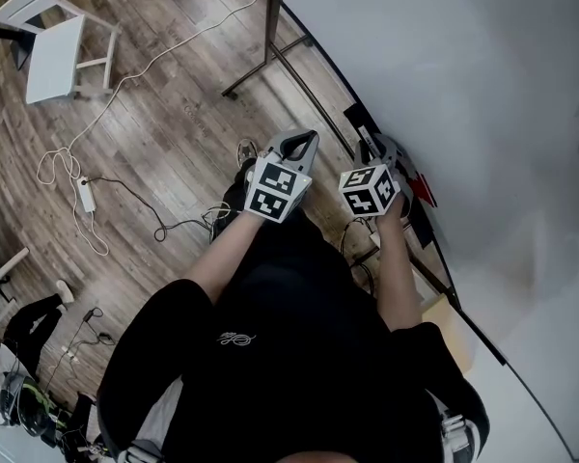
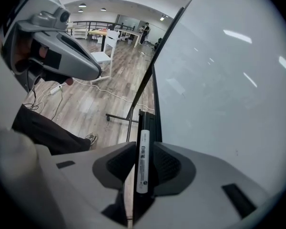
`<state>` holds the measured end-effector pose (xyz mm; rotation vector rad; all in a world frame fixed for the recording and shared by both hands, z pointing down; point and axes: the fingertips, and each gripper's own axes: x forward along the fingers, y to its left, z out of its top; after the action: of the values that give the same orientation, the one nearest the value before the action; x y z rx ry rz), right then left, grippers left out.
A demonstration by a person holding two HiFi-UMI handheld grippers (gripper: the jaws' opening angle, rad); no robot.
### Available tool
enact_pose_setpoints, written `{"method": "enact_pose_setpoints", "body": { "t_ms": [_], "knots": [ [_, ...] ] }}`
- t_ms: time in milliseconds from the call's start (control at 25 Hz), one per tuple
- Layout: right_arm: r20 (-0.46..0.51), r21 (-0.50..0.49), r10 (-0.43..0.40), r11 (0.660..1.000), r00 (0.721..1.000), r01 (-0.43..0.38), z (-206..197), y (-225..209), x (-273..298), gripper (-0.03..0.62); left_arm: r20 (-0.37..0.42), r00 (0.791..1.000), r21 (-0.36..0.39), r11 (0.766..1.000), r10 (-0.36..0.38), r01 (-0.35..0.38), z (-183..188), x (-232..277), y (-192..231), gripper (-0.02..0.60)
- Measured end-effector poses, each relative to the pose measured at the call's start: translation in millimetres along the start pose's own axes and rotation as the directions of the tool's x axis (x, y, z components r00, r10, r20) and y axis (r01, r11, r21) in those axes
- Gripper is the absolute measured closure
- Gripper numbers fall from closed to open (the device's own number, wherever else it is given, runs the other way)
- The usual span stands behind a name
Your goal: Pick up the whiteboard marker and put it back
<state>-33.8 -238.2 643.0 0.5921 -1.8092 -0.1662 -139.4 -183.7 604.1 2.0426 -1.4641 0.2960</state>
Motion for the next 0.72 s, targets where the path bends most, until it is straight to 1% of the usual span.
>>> {"method": "enact_pose_setpoints", "body": {
  "t_ms": [280,320,400,480,560,640,720],
  "knots": [
    [0.131,0.086,-0.023,0.996,0.991,0.012,4,1,-33,0.491,0.024,1.0,0.013,1.0,0.001,-0.001,7,-5,-15,0.575],
    [0.161,0.11,-0.031,0.994,0.987,0.013,4,1,-39,0.491,0.029,1.0,0.016,1.0,0.001,-0.002,7,-6,-19,0.575],
    [0.234,0.192,-0.05,0.981,0.971,0.004,3,0,-54,0.494,0.041,0.999,0.024,1.0,0.006,-0.007,9,-11,-27,0.575],
    [0.307,0.302,-0.076,0.953,0.949,-0.021,4,-3,-73,0.502,0.059,0.998,0.029,0.999,0.014,-0.016,14,-19,-36,0.575],
    [0.364,0.407,-0.122,0.912,0.923,-0.04,4,-8,-93,0.522,0.079,0.997,0.031,0.999,0.018,-0.021,21,-27,-43,0.575],
    [0.403,0.475,-0.172,0.879,0.899,-0.045,0,-14,-112,0.54,0.097,0.995,0.039,0.999,0.019,-0.023,26,-34,-53,0.575],
    [0.436,0.518,-0.206,0.854,0.876,-0.057,-8,-18,-128,0.548,0.109,0.994,0.057,0.998,0.013,-0.019,29,-37,-66,0.575]
  ]
}}
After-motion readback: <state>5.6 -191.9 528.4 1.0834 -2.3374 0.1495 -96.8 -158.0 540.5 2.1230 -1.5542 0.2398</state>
